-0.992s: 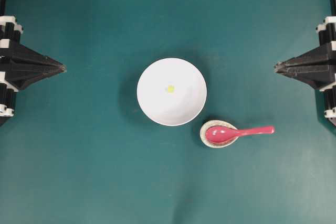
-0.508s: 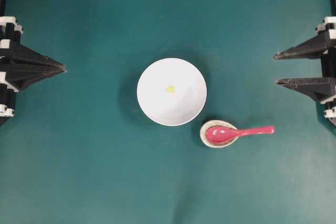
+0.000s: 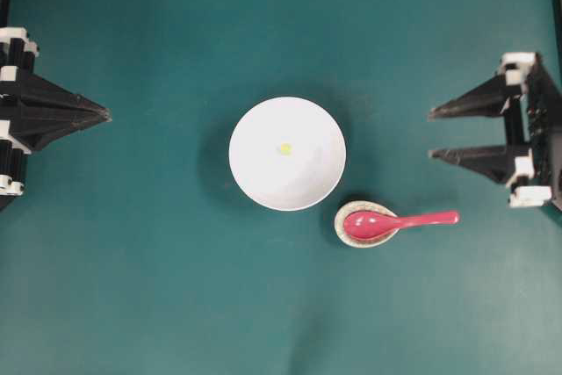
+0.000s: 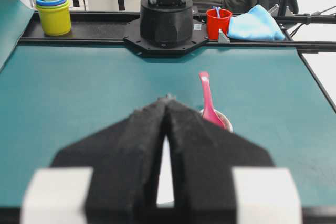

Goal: Scoop the yellow hexagonal prism block from the bowl with a spoon using the right arm.
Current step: 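Move the right gripper toward the red spoon handle on the spoon rest, then close the right gripper on the red spoon handle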

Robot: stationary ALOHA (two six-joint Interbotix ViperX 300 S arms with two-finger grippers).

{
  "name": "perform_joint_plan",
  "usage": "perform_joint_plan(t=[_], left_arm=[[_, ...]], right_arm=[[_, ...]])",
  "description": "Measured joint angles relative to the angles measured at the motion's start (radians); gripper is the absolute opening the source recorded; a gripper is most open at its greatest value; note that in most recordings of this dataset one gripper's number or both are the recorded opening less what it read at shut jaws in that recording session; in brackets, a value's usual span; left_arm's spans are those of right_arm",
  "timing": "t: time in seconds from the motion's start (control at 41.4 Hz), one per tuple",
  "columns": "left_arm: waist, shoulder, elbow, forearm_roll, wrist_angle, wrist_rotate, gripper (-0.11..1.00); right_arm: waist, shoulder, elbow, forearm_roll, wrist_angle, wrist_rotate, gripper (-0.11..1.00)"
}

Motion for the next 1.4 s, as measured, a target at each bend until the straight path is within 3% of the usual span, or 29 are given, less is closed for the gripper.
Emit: perform_joint_plan(t=[0.339, 0.58, 0.967, 1.403], left_arm=[[-0.002, 0.0, 0.0, 0.0, 0.0, -0.002, 0.0], [-0.002, 0.0, 0.0, 0.0, 0.0, -0.002, 0.0], [-0.002, 0.0, 0.0, 0.0, 0.0, -0.002, 0.0], [-0.002, 0.002, 0.0, 0.0, 0.0, -0.002, 0.0]], right_arm=[[0.1, 0.232, 0.103, 0.058, -0.325, 0.041, 0.6], [0.23, 0.413, 0.133, 0.181, -0.54, 0.043, 0.6], [0.459, 0.669, 0.124, 0.387, -0.732, 0.043, 0.6], [0.489, 0.815, 0.123, 0.413, -0.759, 0.043, 0.59]])
